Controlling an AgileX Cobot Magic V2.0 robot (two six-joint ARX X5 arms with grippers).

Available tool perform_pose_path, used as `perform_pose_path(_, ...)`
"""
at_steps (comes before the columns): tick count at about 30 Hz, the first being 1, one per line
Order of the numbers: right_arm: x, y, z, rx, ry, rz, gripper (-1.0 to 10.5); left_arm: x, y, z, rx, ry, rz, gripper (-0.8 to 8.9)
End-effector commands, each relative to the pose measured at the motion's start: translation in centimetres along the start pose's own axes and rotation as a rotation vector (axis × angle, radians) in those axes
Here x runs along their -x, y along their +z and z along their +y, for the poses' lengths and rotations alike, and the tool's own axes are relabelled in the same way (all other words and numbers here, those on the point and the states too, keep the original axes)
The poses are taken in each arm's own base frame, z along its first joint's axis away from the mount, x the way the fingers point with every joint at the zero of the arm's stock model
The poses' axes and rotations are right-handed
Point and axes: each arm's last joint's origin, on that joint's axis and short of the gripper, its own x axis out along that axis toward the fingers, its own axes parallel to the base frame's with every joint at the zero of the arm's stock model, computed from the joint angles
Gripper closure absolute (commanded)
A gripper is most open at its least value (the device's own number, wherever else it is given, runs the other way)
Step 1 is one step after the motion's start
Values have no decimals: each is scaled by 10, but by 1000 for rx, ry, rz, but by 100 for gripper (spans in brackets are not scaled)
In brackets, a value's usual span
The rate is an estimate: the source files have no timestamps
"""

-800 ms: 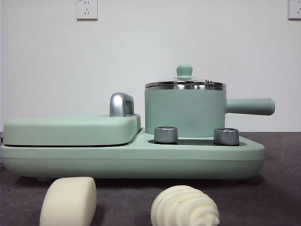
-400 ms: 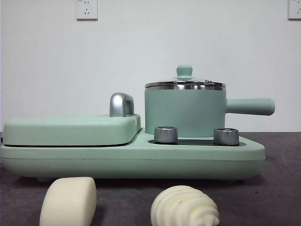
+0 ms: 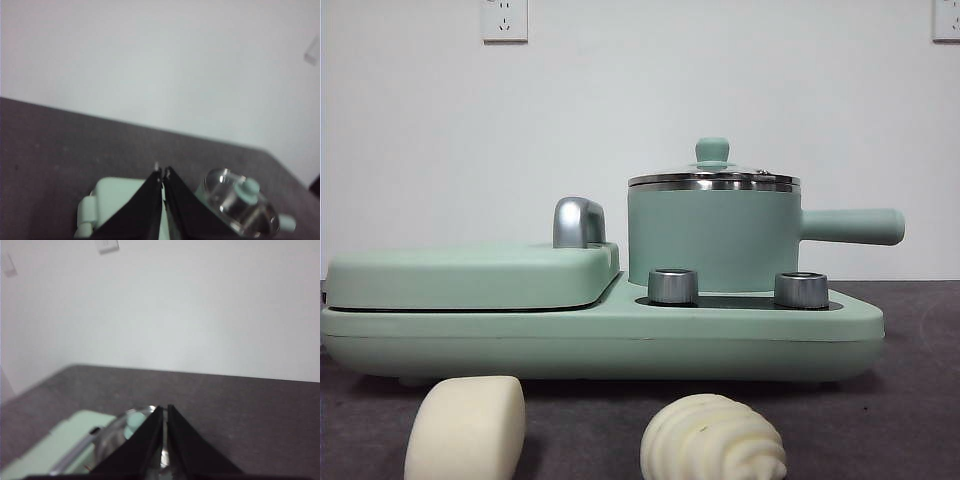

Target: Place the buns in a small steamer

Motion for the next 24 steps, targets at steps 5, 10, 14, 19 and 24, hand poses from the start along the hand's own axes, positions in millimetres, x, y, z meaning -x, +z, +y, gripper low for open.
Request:
perform_pose_path(5, -25, 1, -7, 173, 24, 86, 934, -44, 8, 4, -128, -112, 168, 803)
perform_pose_path(10, -42, -9, -6, 248, 73, 172, 933, -73, -1, 8, -240, -158, 267, 803)
perform_pose_path(14, -52, -19, -3, 337, 68, 254, 931, -89, -8, 6, -343, -207, 320, 803)
perform_pose_path(19, -55, -26, 2, 407, 70, 310, 818, -98, -15, 0, -444, -266, 352, 748)
perform_pose_path(24, -55, -27, 5, 449, 79, 317, 737, -100, -17, -5, -472, -299, 350, 586)
